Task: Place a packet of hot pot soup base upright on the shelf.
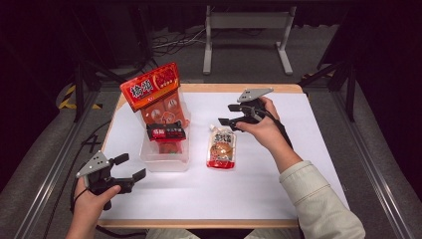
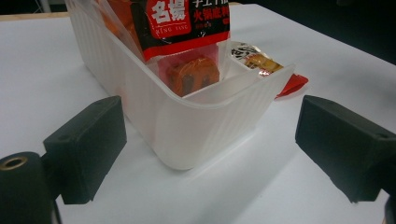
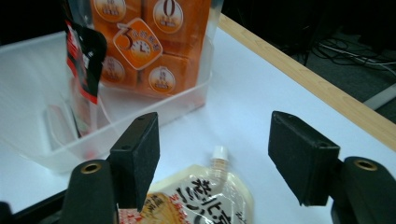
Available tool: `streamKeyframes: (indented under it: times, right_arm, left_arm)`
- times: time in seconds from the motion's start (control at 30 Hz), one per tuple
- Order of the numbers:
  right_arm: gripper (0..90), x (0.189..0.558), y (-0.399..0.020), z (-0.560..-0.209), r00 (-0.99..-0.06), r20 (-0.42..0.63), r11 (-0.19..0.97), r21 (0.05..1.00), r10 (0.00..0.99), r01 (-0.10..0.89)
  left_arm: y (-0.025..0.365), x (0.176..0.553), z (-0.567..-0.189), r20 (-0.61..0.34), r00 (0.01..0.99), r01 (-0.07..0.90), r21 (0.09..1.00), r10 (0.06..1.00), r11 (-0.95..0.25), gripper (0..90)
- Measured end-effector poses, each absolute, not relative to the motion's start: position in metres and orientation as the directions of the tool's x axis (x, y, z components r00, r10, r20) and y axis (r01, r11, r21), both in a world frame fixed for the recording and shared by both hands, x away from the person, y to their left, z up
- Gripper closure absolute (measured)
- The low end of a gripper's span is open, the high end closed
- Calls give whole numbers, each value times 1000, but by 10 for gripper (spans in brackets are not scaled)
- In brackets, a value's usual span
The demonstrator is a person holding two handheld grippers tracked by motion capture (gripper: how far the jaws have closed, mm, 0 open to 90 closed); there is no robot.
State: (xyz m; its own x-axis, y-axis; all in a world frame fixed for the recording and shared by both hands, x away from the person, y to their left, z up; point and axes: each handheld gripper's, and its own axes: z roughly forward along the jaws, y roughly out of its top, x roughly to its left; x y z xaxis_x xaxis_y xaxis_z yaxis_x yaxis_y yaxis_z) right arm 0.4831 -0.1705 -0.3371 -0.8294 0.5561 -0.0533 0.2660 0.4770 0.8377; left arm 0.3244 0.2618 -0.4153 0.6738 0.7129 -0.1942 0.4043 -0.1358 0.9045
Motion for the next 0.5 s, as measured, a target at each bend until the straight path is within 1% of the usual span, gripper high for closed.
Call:
streamKeyframes:
  times: [0.07,0.1,0.23,0.27,0.3,0.37,0.47,0.5]
  right_arm:
    - [370,485,-170,-341,-834,-41,468,842,550,268]
    - [391,487,-170,-343,-834,-39,468,841,551,270]
    - [376,493,-170,-354,-829,-34,468,837,559,281]
    - [382,495,-170,-357,-829,-24,467,835,559,291]
    - [392,497,-170,-360,-823,-1,464,826,568,320]
    - [378,500,-171,-366,-816,15,477,805,578,353]
    - [371,504,-171,-372,-813,17,491,790,582,367]
    - [363,507,-171,-377,-810,33,493,779,585,388]
  left_arm:
    - [262,323,-415,-196,675,408,903,711,-138,97]
    - [262,323,-416,-194,675,404,905,712,-136,96]
    - [263,320,-416,-194,673,403,905,713,-134,96]
    - [263,320,-416,-194,672,404,905,714,-134,97]
    - [264,319,-417,-197,671,408,903,715,-134,97]
    - [264,318,-417,-192,671,405,904,717,-136,97]
    - [265,316,-417,-197,665,410,902,720,-132,97]
    - [266,315,-418,-195,662,410,903,723,-131,96]
